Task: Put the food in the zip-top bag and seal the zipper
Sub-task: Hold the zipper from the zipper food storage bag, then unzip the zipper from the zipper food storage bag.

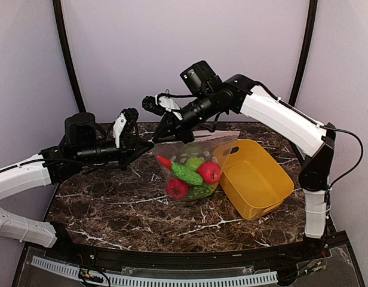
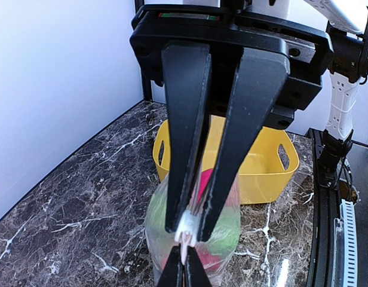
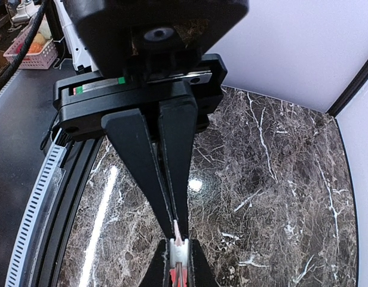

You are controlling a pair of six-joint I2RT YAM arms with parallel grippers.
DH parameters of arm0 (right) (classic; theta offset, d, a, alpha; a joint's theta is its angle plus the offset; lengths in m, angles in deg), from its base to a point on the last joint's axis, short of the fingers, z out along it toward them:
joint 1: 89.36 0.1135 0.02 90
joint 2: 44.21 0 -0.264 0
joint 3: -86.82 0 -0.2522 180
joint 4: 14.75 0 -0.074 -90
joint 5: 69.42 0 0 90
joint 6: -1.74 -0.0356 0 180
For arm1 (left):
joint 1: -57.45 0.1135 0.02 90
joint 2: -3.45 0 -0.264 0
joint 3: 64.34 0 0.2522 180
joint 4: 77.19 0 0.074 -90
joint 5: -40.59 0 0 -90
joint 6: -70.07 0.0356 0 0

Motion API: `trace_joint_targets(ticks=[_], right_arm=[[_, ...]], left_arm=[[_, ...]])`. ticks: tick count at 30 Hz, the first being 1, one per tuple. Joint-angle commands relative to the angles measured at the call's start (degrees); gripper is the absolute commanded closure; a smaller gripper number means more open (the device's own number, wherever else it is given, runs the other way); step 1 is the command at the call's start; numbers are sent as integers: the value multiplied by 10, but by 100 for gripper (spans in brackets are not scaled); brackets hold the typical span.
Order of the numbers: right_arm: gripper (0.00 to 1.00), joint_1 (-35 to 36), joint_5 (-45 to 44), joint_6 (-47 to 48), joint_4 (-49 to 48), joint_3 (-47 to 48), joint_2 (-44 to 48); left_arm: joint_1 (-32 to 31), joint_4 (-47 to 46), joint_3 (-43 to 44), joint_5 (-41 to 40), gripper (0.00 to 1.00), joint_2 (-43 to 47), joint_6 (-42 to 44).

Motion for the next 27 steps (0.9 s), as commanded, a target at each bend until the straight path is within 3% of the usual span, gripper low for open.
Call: trace_joint_targets(ticks=[1, 27], right_arm=[[100, 15, 1, -13, -16, 25, -17], [100, 14, 8, -16, 1, 20, -9]], left_arm=[[-2, -6, 5, 14, 99, 0, 3], [-1, 4, 6, -17, 99, 8, 10]])
